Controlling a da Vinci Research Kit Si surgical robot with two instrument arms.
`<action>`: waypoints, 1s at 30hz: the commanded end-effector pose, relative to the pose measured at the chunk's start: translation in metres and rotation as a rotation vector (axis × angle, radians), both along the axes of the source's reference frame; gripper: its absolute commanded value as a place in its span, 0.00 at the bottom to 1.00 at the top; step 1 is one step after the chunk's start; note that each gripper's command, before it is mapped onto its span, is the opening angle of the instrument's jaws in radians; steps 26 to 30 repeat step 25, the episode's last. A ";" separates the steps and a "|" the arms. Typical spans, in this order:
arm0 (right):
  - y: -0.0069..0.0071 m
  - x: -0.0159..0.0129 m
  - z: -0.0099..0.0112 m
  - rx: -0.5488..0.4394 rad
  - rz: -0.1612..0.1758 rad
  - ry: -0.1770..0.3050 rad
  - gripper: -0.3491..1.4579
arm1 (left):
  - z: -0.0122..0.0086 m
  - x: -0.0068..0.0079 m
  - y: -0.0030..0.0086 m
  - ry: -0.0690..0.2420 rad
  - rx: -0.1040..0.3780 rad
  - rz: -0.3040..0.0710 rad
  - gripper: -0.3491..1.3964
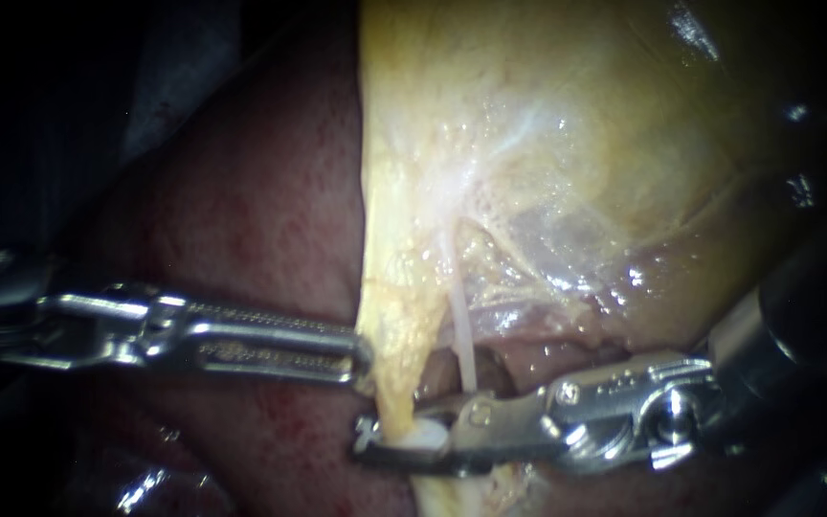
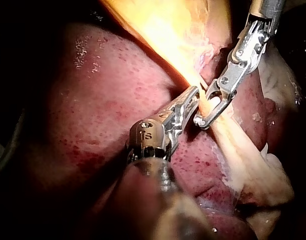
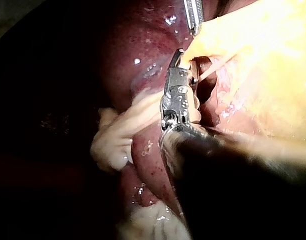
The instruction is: Clipping first clip left tube
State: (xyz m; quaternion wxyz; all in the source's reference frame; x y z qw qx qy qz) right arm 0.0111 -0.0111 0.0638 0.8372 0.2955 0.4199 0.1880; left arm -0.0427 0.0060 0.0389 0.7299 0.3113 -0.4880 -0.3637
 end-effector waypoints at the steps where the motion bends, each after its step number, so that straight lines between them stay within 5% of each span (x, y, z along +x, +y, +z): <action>1: 0.0000 0.0000 0.0000 0.000 0.000 0.000 0.14 | 0.0000 0.0000 0.0000 0.000 0.000 0.000 0.00; 30: 0.0000 -0.0002 0.0000 0.000 -0.001 0.001 0.15 | 0.0001 -0.0003 0.0002 0.001 0.000 -0.001 0.00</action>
